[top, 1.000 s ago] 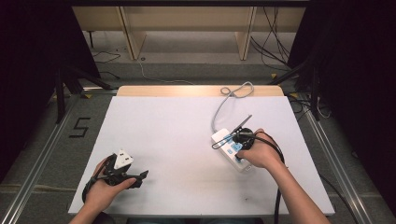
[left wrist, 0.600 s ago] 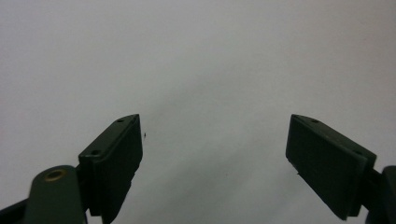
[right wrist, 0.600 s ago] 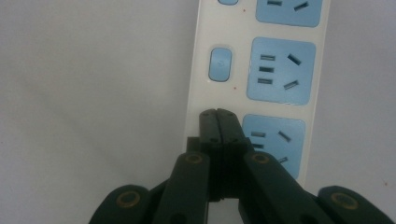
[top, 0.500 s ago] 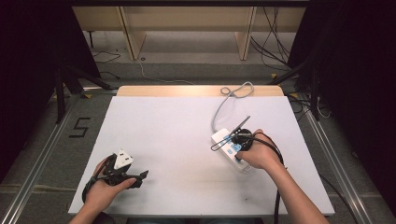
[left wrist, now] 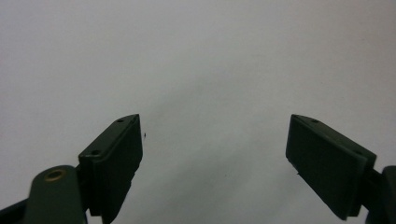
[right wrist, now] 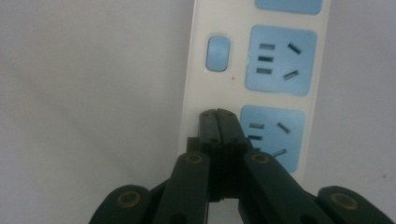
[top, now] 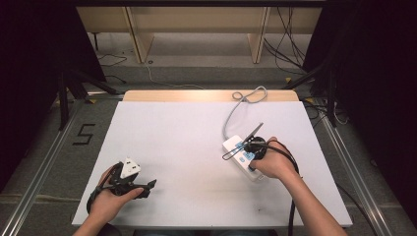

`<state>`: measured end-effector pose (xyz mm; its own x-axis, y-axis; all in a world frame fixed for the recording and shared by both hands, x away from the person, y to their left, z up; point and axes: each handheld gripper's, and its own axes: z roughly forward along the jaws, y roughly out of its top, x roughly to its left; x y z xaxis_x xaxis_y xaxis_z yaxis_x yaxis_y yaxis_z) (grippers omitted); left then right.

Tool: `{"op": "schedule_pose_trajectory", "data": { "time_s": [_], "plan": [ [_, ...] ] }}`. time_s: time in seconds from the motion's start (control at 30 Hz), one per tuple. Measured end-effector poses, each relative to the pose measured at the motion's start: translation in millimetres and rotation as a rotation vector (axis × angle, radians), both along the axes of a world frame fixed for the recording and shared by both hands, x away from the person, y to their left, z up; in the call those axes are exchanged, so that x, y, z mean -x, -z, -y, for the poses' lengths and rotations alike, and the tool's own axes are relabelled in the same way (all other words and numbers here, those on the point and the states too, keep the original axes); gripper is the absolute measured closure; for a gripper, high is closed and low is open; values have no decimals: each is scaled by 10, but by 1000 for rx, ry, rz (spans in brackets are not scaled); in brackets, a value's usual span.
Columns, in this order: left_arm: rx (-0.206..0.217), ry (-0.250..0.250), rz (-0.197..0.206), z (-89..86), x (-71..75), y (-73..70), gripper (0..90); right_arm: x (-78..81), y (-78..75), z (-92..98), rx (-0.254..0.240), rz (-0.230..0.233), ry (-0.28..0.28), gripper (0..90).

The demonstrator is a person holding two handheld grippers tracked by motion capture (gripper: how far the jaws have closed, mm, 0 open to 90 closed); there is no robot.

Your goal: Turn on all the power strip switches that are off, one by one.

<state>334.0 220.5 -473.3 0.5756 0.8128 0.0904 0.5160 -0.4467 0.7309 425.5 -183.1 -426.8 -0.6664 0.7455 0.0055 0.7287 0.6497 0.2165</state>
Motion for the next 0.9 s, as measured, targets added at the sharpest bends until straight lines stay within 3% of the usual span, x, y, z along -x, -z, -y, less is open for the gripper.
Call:
{"op": "schedule_pose_trajectory", "data": {
  "time_s": [0.13,0.9],
  "plan": [
    [-3,0,-4,-5,-4,3,186,-11,-21,-17,-10,30,6,900],
    [-3,1,0,2,4,1,185,6,17,-65,8,33,9,900]
  ]
}}
